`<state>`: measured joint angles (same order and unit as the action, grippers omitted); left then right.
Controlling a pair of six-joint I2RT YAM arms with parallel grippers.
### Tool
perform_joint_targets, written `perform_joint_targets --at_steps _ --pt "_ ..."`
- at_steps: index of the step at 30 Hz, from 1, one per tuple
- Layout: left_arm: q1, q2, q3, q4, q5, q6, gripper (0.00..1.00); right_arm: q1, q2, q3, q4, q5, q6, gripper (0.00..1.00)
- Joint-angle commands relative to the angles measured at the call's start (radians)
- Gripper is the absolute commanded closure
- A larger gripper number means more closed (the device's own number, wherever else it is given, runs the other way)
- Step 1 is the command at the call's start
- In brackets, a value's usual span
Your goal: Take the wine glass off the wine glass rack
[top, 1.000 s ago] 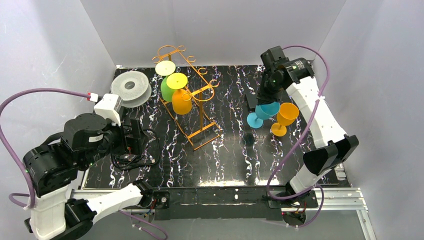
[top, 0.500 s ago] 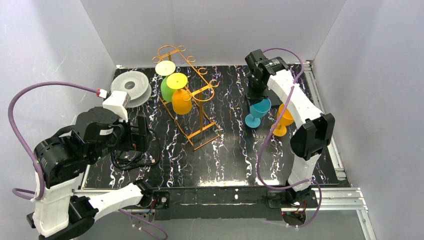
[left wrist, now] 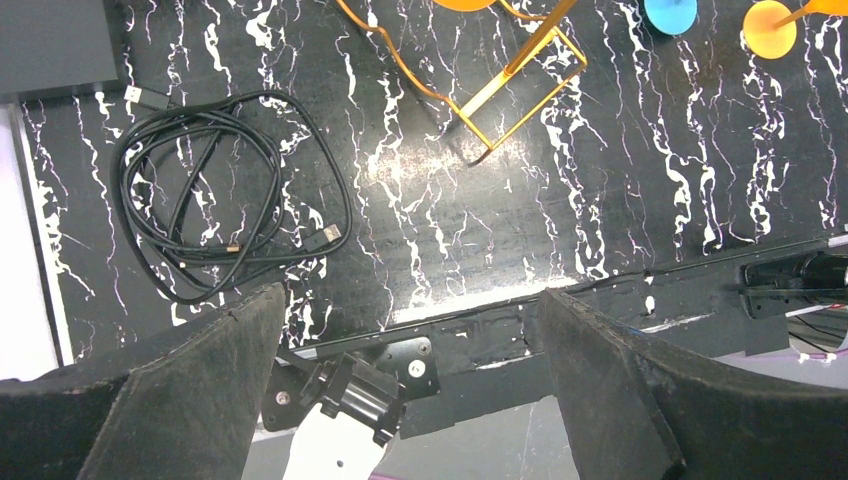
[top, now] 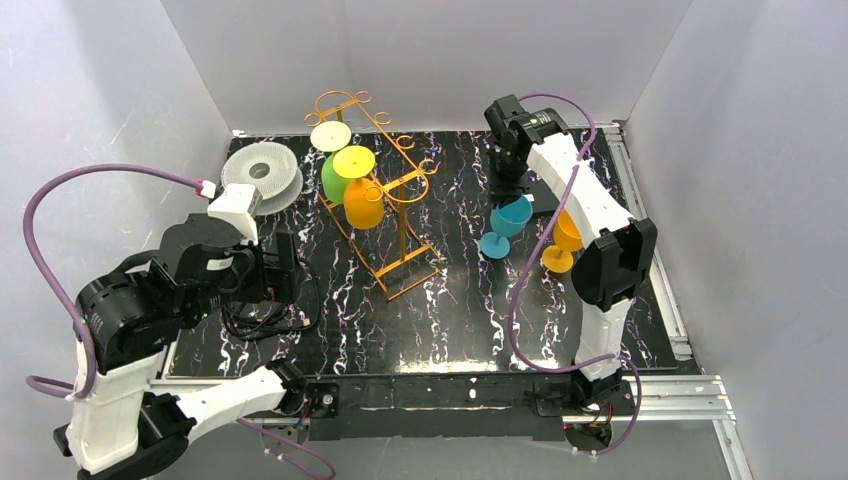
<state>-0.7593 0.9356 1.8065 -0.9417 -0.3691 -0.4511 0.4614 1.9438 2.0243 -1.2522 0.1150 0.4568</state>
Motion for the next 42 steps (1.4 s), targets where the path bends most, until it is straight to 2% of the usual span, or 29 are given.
perform_joint_targets --at_steps 1,4,11,15,18,21,23,36,42 --pt "0.0 -0.007 -0.023 -0.056 -0.051 -0.022 0.02 0.006 0.016 0.063 -0.038 -0.019 -0.027 0.74" --pt "0.0 -0.01 -0.026 -0.055 -0.051 -0.031 0.02 0.006 0.025 0.079 -0.048 -0.021 -0.032 0.66" --pt "0.0 -0.011 -0.021 -0.05 -0.047 -0.04 0.02 0.007 0.021 0.138 -0.084 -0.039 -0.033 0.62" --pt "0.0 -0.007 -0.024 -0.038 -0.035 -0.048 0.02 0.006 0.014 0.199 -0.116 -0.045 -0.033 0.56" --pt "0.0 -0.007 -0.034 -0.017 -0.02 -0.064 0.02 0.006 0.002 0.241 -0.141 -0.057 -0.026 0.49" --pt "-0.001 -0.003 -0.035 0.013 -0.012 -0.086 0.02 0.004 -0.029 0.251 -0.146 -0.07 -0.013 0.36" --pt "-0.001 0.005 -0.026 0.033 -0.01 -0.1 0.02 0.005 -0.059 0.251 -0.149 -0.079 0.003 0.32" --pt "0.0 0.083 -0.025 0.261 -0.036 -0.151 0.02 -0.01 -0.236 0.264 -0.159 -0.186 0.1 0.3" --pt "0.001 0.166 -0.022 0.387 -0.04 -0.142 0.02 -0.02 -0.381 0.15 -0.117 -0.235 0.155 0.32"
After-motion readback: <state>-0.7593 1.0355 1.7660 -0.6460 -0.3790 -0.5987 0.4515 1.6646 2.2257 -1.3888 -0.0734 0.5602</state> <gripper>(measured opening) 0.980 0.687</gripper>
